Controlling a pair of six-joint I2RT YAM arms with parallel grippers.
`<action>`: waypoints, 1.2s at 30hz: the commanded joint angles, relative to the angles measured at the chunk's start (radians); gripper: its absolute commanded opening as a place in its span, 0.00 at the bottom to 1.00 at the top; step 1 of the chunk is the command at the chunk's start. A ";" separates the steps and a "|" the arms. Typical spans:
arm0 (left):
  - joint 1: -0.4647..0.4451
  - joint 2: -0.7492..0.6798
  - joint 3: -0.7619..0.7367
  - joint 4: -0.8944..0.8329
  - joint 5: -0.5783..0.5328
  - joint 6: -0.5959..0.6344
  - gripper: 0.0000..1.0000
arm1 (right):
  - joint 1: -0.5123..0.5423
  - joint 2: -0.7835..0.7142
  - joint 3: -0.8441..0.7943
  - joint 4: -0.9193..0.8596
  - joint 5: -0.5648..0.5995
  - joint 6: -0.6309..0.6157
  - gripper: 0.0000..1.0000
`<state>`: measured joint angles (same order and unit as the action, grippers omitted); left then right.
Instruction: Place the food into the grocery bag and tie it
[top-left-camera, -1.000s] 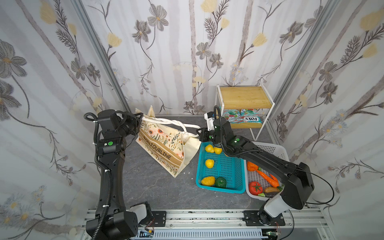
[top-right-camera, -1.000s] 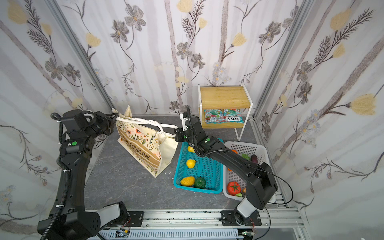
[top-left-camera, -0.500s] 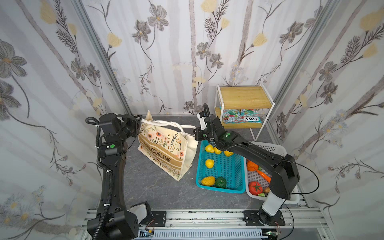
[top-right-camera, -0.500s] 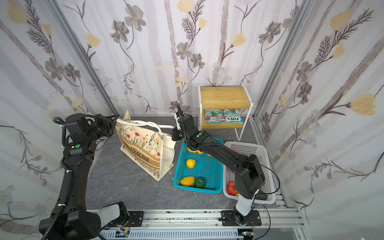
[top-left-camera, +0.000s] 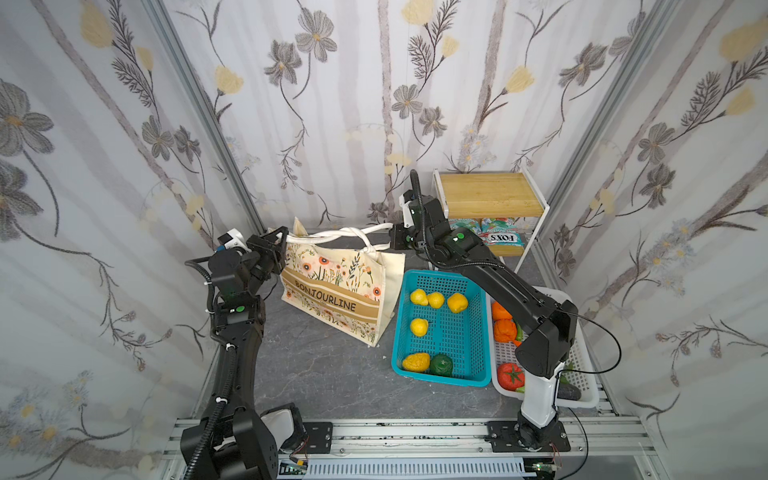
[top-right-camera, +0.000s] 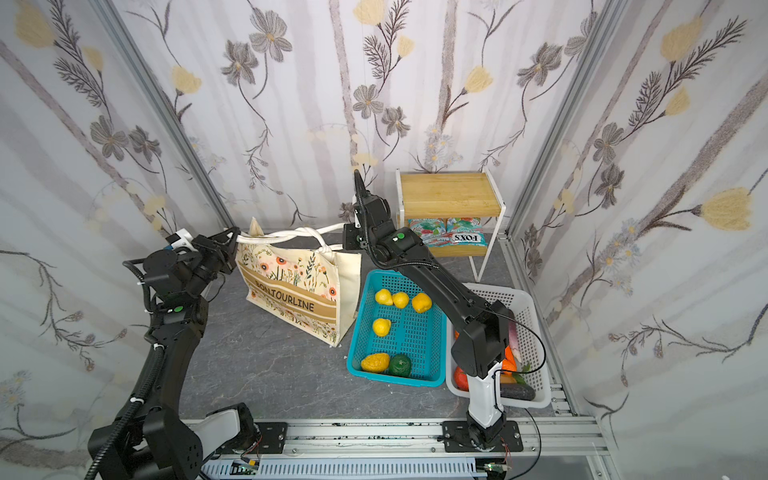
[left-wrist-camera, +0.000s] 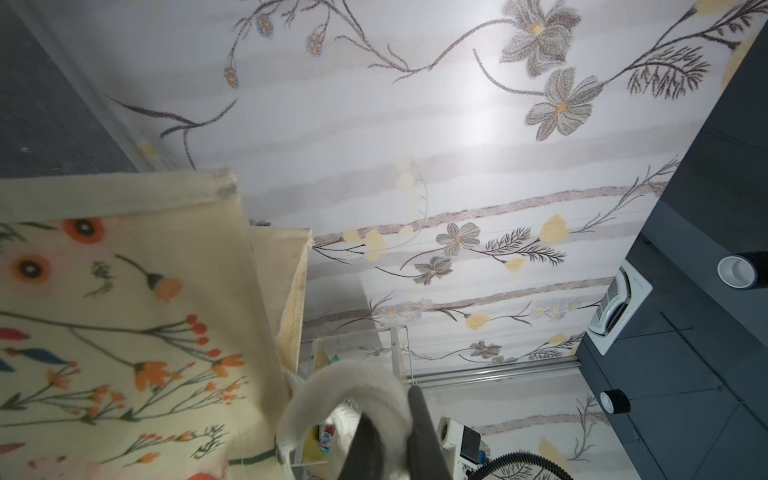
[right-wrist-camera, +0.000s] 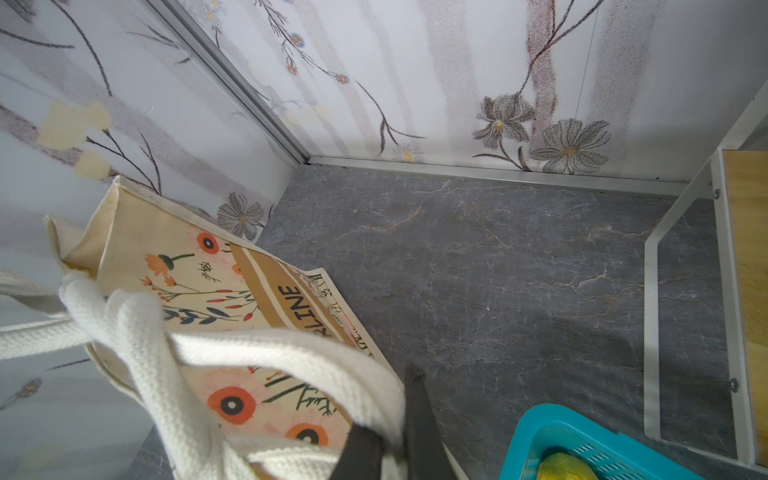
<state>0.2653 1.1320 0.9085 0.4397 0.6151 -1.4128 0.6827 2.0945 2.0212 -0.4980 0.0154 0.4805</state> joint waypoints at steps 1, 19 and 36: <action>0.010 -0.005 -0.003 0.229 -0.041 -0.045 0.00 | -0.024 0.014 0.036 0.023 0.113 0.079 0.00; -0.039 -0.156 -0.087 -0.278 -0.320 0.261 0.00 | -0.052 0.110 0.074 0.178 0.026 0.119 0.00; -0.080 -0.234 -0.082 -0.516 -0.540 0.462 0.00 | -0.049 0.131 0.015 0.221 0.028 0.111 0.00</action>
<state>0.1890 0.9104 0.8337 -0.0441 0.2581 -0.9913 0.6483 2.2196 2.0380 -0.3508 -0.0929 0.5713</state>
